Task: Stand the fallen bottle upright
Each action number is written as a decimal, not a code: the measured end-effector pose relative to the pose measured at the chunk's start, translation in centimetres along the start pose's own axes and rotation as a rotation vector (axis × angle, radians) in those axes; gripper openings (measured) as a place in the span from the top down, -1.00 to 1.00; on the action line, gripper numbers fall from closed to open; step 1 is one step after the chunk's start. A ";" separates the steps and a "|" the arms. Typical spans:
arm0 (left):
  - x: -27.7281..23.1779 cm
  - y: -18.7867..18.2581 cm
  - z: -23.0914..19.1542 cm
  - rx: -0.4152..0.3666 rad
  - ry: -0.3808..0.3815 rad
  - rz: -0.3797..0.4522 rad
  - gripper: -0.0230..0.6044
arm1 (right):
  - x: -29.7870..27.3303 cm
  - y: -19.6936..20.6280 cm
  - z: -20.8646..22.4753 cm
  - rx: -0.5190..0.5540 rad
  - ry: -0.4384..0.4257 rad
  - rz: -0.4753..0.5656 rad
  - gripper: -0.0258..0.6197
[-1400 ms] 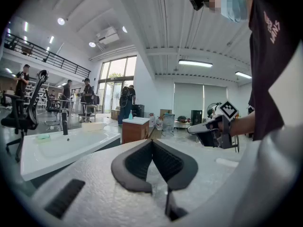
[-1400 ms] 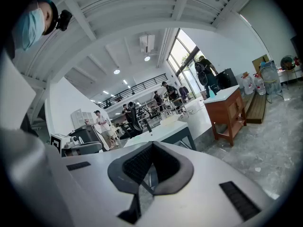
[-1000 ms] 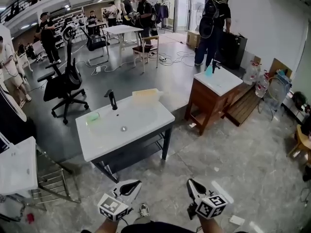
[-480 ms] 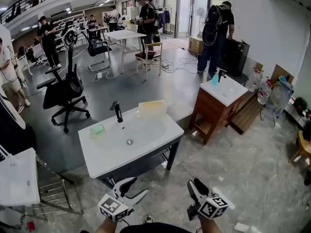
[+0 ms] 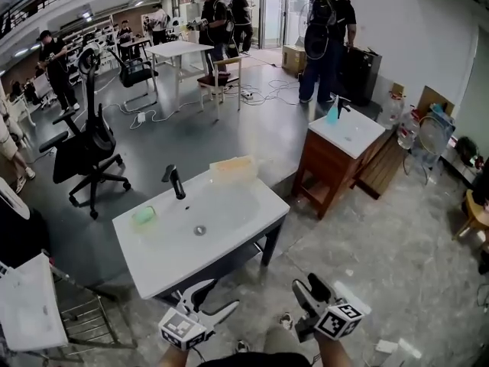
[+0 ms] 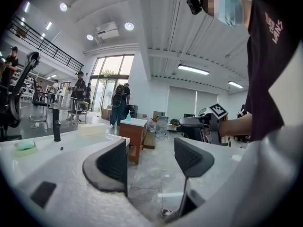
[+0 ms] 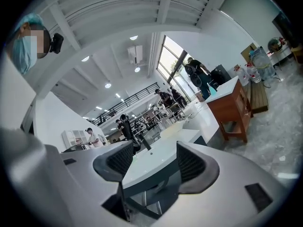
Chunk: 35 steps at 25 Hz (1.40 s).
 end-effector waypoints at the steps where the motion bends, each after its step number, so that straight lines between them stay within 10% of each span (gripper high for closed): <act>1: -0.4 0.3 -0.3 0.002 0.001 -0.010 -0.09 | -0.6 0.1 0.4 -0.004 0.004 -0.008 0.08; 20: -19.6 -3.2 -11.6 -0.039 -0.214 -0.015 -0.10 | -18.8 -9.3 14.4 0.017 -0.190 -0.160 0.07; 35: -24.7 -3.4 -21.2 -0.117 -0.304 -0.082 -0.10 | -32.4 -8.2 19.0 -0.034 -0.208 -0.257 0.11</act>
Point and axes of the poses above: the fingertips, and each gripper's own axes: x backward along the fingers, z to its right, y out of its underside, the point moved 1 cm from there along x, backward along the fingers, and after that the axes turned 4 degrees about z, right-handed, at the moved point
